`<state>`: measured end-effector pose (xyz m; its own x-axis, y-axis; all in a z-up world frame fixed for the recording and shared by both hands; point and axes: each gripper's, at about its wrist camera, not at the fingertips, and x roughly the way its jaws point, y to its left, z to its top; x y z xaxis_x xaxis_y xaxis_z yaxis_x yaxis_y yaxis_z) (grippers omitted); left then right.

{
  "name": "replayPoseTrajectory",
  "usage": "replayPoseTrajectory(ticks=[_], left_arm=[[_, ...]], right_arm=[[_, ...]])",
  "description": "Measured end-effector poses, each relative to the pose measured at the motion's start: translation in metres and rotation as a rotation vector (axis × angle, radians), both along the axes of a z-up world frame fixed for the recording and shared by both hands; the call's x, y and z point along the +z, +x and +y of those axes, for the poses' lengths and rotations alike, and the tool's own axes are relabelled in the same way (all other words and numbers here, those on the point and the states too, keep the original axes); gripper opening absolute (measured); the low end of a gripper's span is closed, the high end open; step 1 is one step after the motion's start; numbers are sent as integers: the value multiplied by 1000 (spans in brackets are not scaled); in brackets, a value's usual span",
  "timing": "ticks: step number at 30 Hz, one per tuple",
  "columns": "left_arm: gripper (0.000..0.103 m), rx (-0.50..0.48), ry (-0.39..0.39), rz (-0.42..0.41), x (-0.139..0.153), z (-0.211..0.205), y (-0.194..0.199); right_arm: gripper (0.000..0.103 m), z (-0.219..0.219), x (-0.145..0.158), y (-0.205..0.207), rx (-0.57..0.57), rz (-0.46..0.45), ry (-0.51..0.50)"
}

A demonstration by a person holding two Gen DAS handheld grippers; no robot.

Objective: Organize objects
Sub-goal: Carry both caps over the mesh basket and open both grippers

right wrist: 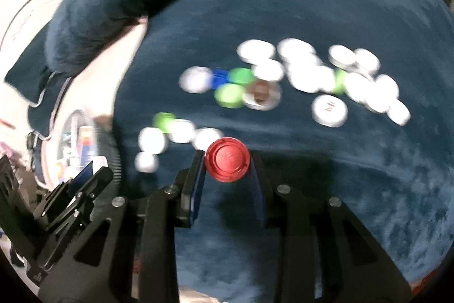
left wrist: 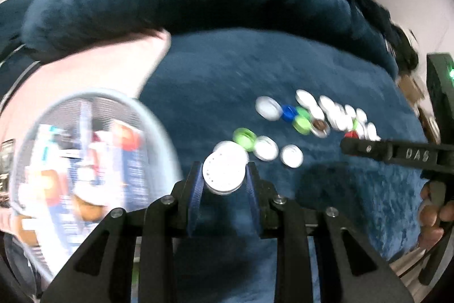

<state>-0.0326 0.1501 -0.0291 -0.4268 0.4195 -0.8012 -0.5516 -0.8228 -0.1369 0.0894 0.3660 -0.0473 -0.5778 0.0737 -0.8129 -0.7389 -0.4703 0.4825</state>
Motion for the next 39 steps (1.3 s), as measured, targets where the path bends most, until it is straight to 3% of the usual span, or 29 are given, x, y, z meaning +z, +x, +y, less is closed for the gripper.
replayPoseTrajectory(ticks=[7, 14, 16, 17, 18, 20, 21, 28, 39], left_arm=[[30, 237, 59, 29, 34, -114, -30], [32, 452, 138, -17, 30, -192, -50], [62, 472, 139, -26, 26, -196, -53], [90, 482, 134, -31, 24, -197, -54], [100, 487, 138, -32, 22, -197, -53], [101, 480, 132, -35, 20, -195, -52], [102, 476, 117, -37, 19, -194, -50], [102, 433, -4, 2, 16, -176, -43], [102, 371, -32, 26, 23, -141, -35]], right_arm=[[31, -57, 48, -87, 181, 71, 72], [31, -112, 76, -161, 346, 151, 108], [32, -121, 78, -175, 385, 186, 114], [32, -125, 77, -181, 405, 194, 111], [37, -127, 76, -184, 402, 183, 109], [74, -127, 72, -182, 385, 161, 126], [103, -124, 70, -178, 360, 158, 134], [103, -97, 50, -148, 246, 96, 107], [103, -69, 31, -104, 163, 42, 71]])
